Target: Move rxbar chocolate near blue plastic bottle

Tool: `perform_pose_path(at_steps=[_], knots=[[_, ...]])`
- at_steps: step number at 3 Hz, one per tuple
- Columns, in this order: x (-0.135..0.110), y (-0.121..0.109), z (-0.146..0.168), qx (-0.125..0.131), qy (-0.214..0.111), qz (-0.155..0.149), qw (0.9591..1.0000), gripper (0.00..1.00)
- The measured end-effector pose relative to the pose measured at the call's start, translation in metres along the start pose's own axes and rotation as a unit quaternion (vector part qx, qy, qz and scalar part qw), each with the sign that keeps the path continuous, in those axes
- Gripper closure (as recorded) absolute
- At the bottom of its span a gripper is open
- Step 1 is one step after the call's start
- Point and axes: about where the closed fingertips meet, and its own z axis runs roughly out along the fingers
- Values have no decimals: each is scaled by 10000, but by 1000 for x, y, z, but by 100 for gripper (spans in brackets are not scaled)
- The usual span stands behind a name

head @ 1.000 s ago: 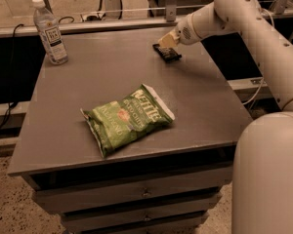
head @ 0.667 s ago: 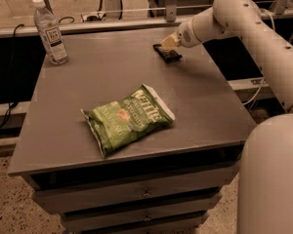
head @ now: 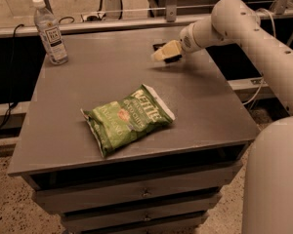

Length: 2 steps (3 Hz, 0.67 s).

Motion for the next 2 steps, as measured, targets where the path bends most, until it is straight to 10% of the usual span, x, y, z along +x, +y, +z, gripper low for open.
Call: perform_pose_path(at_steps=[2], knots=[[16, -11, 5, 197, 95, 113, 9997, 0]])
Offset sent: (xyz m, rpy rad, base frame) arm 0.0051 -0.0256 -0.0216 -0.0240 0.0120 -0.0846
